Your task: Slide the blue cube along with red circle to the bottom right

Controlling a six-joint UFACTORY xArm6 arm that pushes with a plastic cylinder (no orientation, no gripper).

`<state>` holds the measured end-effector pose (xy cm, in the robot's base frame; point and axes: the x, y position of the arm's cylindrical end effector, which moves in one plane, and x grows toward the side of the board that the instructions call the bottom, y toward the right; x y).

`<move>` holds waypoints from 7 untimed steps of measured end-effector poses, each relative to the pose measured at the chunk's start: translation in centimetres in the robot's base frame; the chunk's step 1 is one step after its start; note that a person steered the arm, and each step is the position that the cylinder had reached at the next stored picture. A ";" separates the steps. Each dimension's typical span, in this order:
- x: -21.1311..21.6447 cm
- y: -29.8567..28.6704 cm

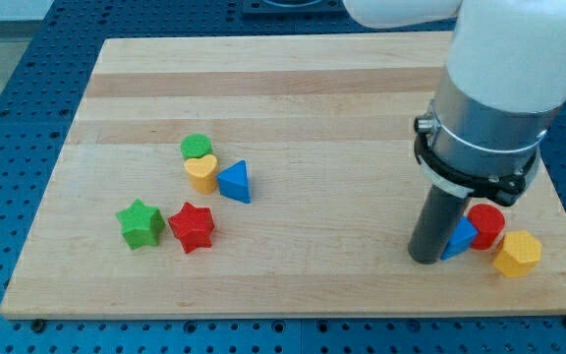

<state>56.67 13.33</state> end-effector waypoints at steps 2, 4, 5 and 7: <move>-0.7 1.1; -1.2 1.4; -1.2 1.4; -1.2 1.6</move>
<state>55.45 14.94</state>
